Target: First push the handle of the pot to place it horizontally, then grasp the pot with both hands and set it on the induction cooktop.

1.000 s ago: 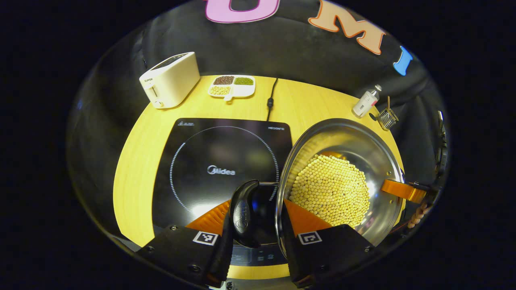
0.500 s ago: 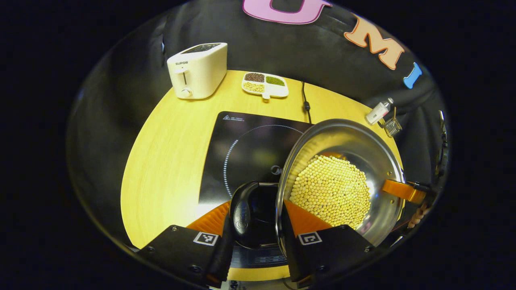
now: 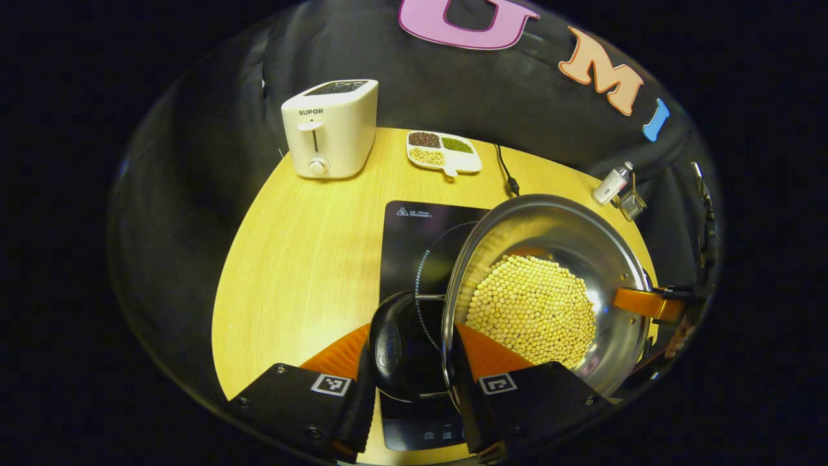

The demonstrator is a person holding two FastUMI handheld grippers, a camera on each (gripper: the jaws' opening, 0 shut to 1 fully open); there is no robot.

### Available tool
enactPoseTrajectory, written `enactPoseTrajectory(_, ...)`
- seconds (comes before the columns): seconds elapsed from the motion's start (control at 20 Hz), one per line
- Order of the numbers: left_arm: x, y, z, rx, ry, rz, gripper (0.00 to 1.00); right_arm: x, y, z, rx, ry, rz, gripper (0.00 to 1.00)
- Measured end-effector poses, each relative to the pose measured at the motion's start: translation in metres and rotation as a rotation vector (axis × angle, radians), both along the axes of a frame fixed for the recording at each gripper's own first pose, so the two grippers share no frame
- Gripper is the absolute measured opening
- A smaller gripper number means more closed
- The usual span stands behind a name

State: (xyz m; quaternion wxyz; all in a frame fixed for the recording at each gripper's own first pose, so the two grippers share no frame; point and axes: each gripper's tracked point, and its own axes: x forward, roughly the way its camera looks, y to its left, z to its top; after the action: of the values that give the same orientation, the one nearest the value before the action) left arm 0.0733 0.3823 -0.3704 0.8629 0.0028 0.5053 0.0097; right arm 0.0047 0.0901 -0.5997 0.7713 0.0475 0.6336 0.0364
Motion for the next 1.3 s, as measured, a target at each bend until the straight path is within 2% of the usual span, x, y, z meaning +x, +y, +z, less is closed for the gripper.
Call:
enactPoseTrajectory(0.1,0.009,0.009,0.001,0.018,-0.004,-0.019,0.57,-0.009,-0.003,0.004,0.0,0.004,-0.003,0.53)
enactPoseTrajectory(0.15,0.012,0.013,0.002,0.03,-0.014,-0.03,0.57,-0.011,-0.003,0.003,0.003,0.01,-0.005,0.48)
enactPoseTrajectory(0.2,0.016,0.016,0.003,0.039,-0.02,-0.042,0.57,-0.011,-0.003,0.002,0.006,0.003,-0.007,0.53)
enactPoseTrajectory(0.3,0.016,0.017,0.006,0.038,-0.03,-0.043,0.57,-0.008,-0.003,0.001,0.009,-0.012,0.005,0.48)
enactPoseTrajectory(0.45,0.028,0.021,0.001,0.036,-0.051,-0.038,0.56,-0.005,-0.004,0.0,0.022,-0.035,0.01,0.49)
enactPoseTrajectory(0.5,0.03,0.022,0.0,0.036,-0.056,-0.041,0.57,-0.006,-0.004,0.0,0.025,-0.042,0.012,0.53)
enactPoseTrajectory(0.7,0.034,0.02,0.001,0.024,-0.078,-0.048,0.57,-0.007,-0.002,-0.002,0.031,-0.06,0.031,0.53)
enactPoseTrajectory(0.8,0.033,0.02,0.001,0.019,-0.079,-0.044,0.57,-0.008,-0.002,-0.002,0.031,-0.061,0.033,0.49)
enactPoseTrajectory(1.0,0.034,0.02,0.001,0.01,-0.095,-0.027,0.58,-0.008,-0.002,-0.001,0.035,-0.056,0.019,0.49)
enactPoseTrajectory(1.15,0.033,0.019,0.002,0.01,-0.103,-0.031,0.61,-0.007,-0.002,0.004,0.05,-0.034,-0.016,0.54)
enactPoseTrajectory(1.2,0.033,0.019,0.002,0.012,-0.103,-0.042,0.62,-0.007,-0.002,0.001,0.061,-0.023,-0.023,0.52)
enactPoseTrajectory(1.3,0.029,0.02,-0.002,0.026,-0.066,-0.052,0.65,-0.007,-0.002,-0.001,0.08,-0.001,-0.043,0.54)
